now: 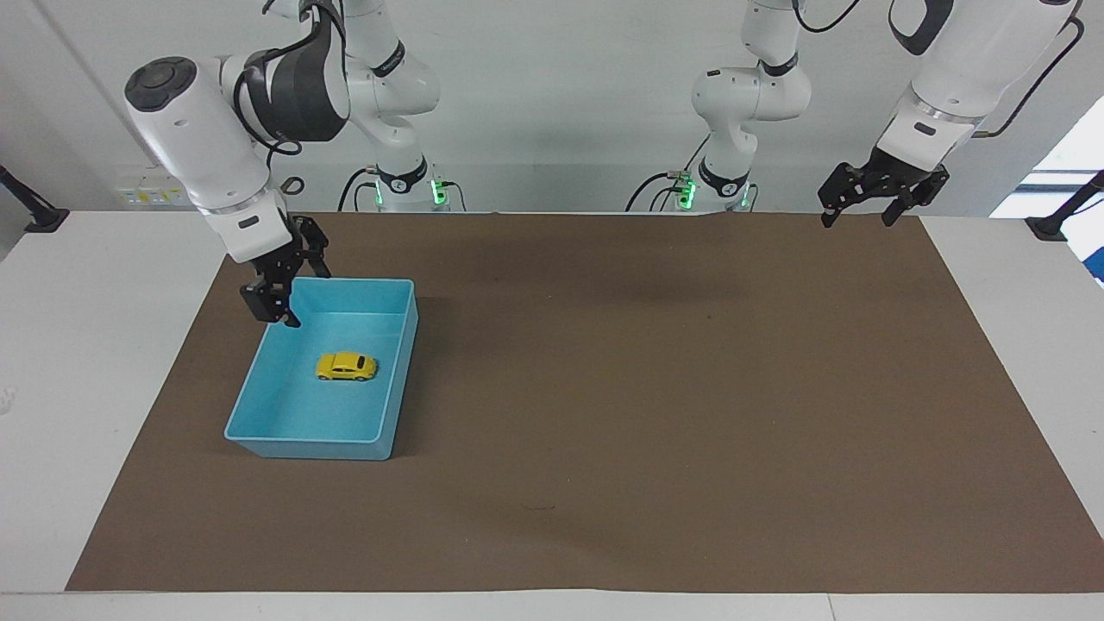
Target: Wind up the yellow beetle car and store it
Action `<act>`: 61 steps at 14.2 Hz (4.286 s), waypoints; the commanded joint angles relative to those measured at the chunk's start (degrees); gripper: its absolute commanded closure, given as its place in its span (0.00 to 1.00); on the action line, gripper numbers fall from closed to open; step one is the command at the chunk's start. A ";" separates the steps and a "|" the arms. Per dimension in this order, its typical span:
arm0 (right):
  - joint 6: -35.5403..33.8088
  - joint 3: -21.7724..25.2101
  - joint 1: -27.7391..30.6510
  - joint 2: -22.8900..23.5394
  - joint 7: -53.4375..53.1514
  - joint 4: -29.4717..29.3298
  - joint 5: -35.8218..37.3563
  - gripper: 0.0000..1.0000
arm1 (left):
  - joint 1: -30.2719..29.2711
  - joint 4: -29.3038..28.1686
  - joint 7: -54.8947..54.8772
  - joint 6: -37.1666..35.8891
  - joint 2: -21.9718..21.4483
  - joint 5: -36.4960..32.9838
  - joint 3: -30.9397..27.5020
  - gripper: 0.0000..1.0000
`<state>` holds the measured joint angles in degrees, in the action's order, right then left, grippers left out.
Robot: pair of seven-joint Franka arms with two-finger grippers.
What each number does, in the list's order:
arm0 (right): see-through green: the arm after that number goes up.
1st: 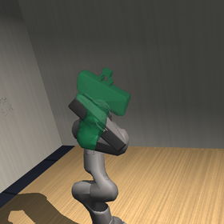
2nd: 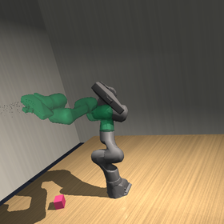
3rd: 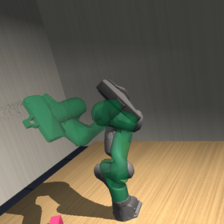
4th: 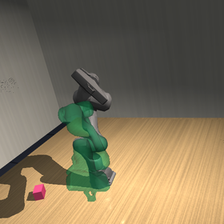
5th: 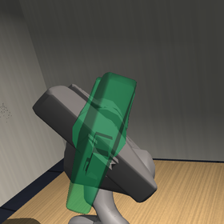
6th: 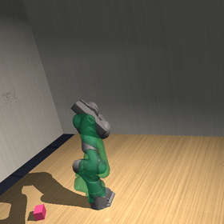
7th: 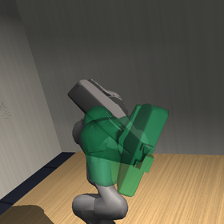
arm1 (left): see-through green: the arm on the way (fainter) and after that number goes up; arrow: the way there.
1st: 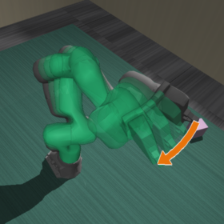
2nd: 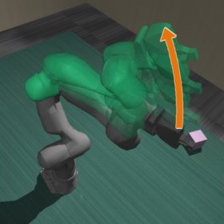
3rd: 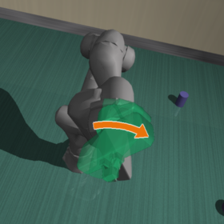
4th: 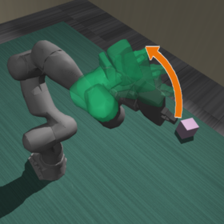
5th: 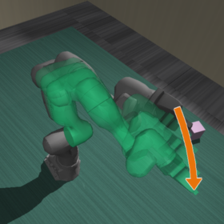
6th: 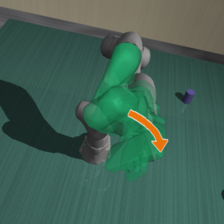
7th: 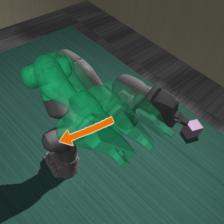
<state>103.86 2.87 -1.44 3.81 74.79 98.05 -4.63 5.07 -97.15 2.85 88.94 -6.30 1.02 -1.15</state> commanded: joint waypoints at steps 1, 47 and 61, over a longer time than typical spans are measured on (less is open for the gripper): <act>-1.64 1.52 -1.20 -0.29 -6.56 -0.84 -1.43 0.00 | -0.58 0.29 0.58 -0.61 -0.38 -0.49 0.53 0.00; -28.62 -0.41 -0.93 -2.67 -76.63 -20.18 6.12 0.00 | -0.58 0.29 0.58 -0.61 -0.38 -0.49 0.44 0.00; -25.90 -0.15 -0.93 -2.58 -76.10 -19.65 4.90 0.00 | -0.58 0.29 0.58 -0.61 -0.38 -0.49 0.53 0.00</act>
<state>77.06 3.40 -3.07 1.38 -0.76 78.13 0.64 5.06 -97.15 2.86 88.94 -6.30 1.02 -1.14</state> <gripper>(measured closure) 0.000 0.000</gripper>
